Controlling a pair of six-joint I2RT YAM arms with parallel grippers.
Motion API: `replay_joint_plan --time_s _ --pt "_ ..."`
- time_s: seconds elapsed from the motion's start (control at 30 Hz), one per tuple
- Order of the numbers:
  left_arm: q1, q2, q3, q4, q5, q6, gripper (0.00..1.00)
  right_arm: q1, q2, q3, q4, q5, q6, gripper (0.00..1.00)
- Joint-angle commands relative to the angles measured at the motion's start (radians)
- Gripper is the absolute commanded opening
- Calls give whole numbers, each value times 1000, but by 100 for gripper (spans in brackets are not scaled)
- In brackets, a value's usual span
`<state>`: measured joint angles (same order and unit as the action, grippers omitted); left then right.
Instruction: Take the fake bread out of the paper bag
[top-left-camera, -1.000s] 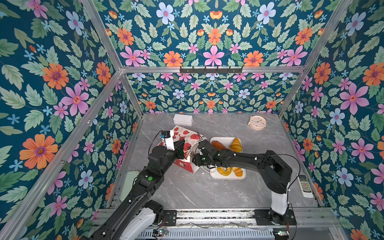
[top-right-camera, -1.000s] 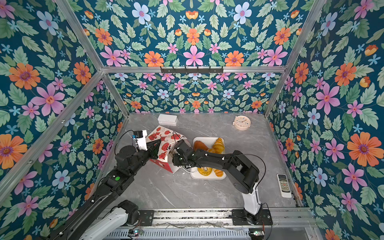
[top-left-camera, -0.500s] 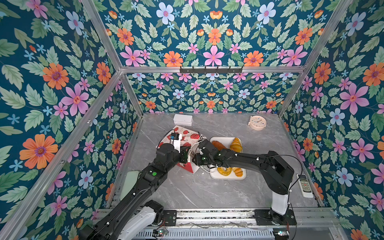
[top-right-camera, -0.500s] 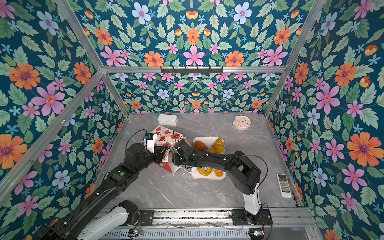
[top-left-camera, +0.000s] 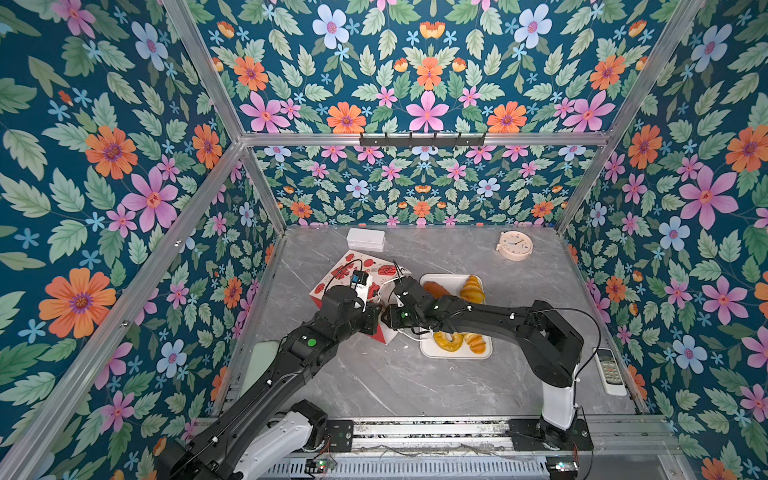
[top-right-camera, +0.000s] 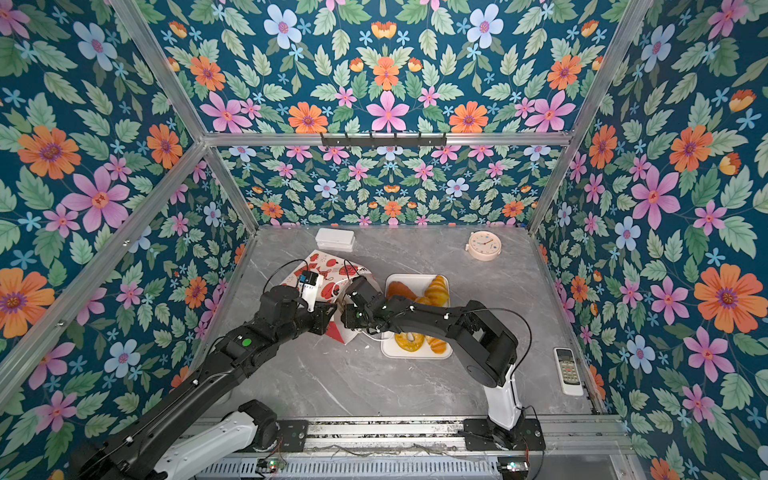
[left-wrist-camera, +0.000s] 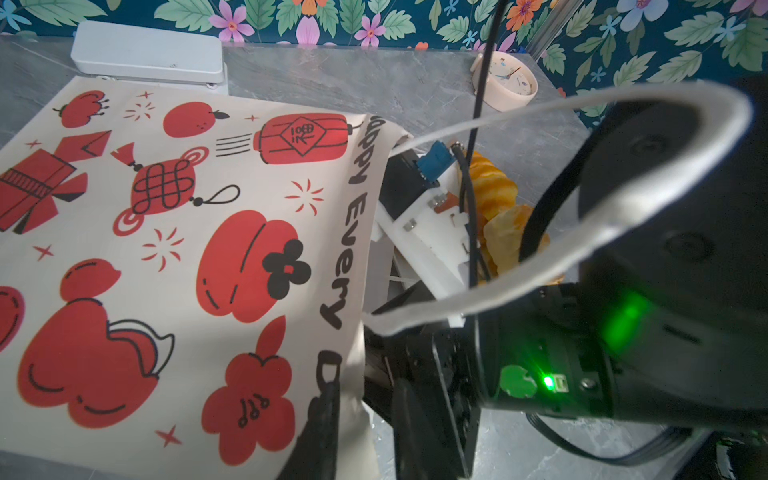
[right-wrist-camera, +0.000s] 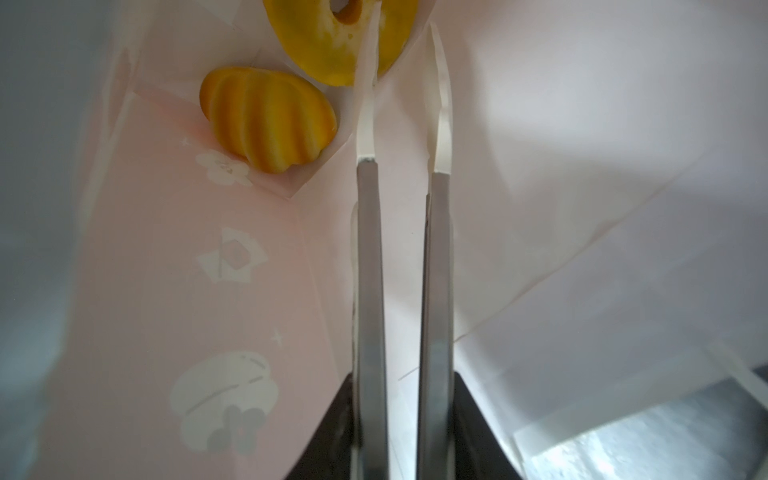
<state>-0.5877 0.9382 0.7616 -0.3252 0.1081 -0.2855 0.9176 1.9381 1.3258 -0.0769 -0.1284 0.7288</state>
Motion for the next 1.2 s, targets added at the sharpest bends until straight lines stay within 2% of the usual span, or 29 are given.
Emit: replay_joint_plan --time_s 0.0,0.37,0.83,0.93,1.07,1.17 --pt "-9 42 29 11 -28 8 25 1 0 3 28 -6 -9 33" --pt "-32 103 87 22 -160 -5 27 4 8 6 37 -17 -8 33" --pt "-67 209 129 31 -216 18 28 3 7 7 40 -19 -7 33" --pt "-74 217 133 30 -244 17 24 4 9 8 38 -20 -7 33" --pt "-77 218 134 38 -266 13 14 3 10 10 36 -22 -7 33" --pt "-77 232 140 38 -272 13 12 4 12 10 37 -22 -9 33"
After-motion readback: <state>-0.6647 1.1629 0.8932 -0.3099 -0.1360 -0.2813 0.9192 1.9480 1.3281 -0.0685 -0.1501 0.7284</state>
